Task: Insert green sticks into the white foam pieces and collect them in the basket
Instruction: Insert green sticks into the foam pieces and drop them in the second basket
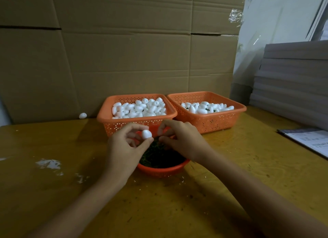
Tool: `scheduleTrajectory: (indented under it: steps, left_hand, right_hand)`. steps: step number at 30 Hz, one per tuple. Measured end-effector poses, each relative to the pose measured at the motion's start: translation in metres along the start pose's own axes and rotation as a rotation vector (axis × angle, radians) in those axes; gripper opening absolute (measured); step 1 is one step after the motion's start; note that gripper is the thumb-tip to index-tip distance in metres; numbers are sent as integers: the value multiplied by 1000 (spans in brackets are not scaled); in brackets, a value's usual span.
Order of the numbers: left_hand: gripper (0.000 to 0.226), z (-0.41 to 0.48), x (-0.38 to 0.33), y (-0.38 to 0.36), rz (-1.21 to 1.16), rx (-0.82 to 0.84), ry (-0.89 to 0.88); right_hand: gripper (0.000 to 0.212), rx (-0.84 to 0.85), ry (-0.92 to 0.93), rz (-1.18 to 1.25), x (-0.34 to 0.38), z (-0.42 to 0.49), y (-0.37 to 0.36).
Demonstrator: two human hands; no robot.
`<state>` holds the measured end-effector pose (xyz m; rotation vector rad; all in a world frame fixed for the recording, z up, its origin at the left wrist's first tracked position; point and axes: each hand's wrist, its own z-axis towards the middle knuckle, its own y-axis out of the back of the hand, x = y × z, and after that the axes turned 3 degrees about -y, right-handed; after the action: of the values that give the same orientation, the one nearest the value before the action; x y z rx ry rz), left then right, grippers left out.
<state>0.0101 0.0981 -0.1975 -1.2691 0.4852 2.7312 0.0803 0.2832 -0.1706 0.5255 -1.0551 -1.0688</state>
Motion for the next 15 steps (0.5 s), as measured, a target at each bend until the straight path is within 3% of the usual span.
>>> scheduleTrajectory:
  steps: [4, 11, 15]
  left_hand:
    - [27, -2, 5, 1, -89, -6, -4]
    - [37, -4, 7, 3, -167, 1, -16]
    - [19, -6, 4, 2, -196, -11, -21]
  right_hand:
    - [22, -29, 19, 1, 0, 0, -3]
    - [13, -58, -45, 141, -2, 2, -3]
    - [8, -39, -50, 139, -2, 2, -3]
